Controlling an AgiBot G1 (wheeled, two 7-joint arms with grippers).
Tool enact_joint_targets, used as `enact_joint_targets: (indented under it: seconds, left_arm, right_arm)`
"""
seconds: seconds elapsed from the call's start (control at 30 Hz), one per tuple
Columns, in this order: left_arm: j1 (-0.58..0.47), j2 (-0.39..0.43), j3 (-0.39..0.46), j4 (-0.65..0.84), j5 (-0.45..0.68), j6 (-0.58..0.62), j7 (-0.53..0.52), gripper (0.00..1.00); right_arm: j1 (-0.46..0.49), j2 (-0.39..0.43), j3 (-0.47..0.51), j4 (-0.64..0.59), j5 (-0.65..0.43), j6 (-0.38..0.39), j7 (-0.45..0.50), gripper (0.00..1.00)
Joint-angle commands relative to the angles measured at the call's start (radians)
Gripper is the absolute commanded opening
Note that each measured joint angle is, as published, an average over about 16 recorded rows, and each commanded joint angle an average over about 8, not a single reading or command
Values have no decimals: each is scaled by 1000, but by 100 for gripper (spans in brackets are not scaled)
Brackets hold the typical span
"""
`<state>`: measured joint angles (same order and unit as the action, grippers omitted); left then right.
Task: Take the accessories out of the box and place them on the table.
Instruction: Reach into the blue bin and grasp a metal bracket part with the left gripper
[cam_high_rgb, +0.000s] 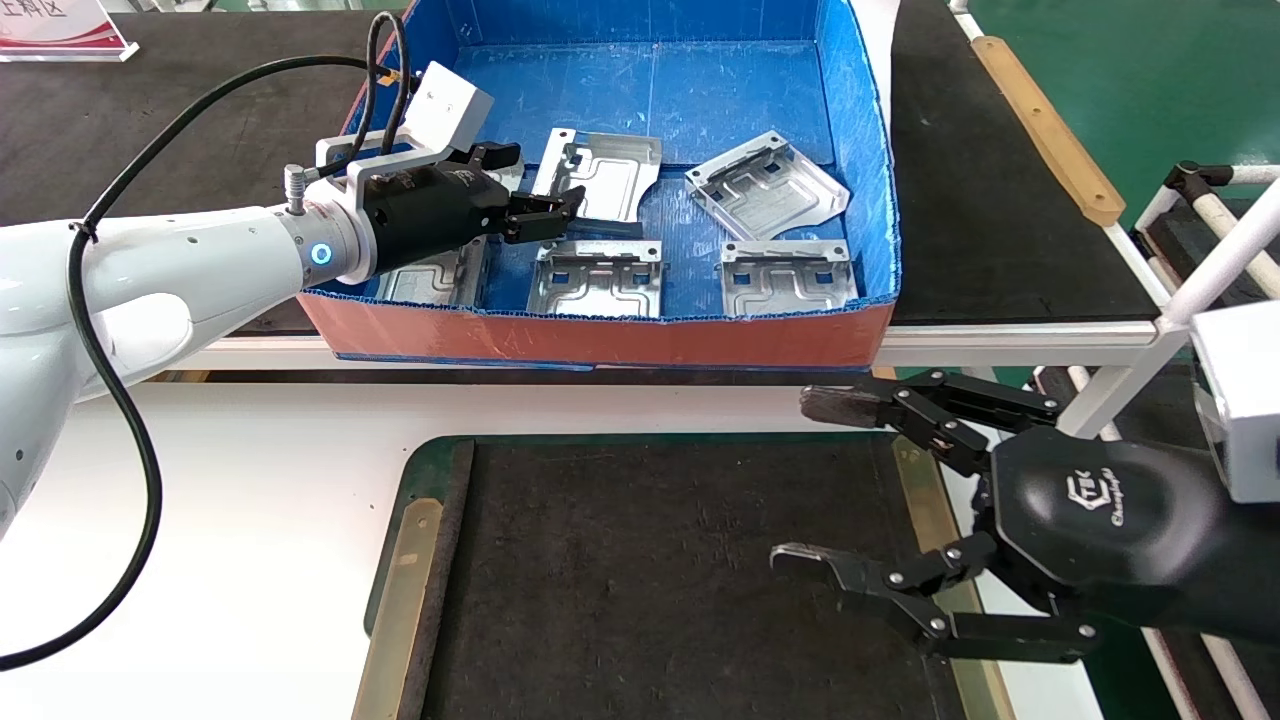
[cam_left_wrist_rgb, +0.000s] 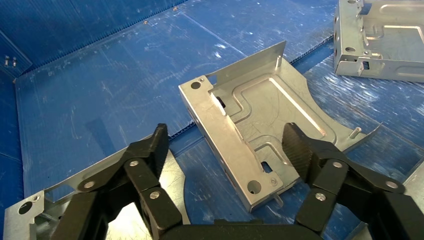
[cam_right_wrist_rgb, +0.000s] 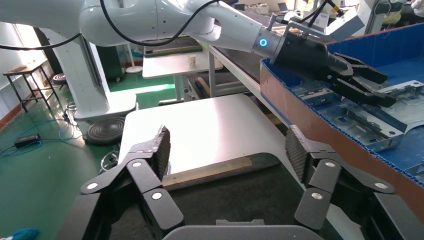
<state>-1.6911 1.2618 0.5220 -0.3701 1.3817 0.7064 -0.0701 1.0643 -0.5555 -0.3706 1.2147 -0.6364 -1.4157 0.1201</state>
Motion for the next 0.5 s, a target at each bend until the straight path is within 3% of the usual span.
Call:
enact_joint_targets:
  seconds: [0.03,0.5]
  left_arm:
    - [1,-1,0,-2,0,0,0,0]
    - [3,-3,-1,-6,2,2,-1,0]
  right_arm:
    - [0,0,0,0,0,0,0,0]
    - [0,0,0,0,0,0,0,0]
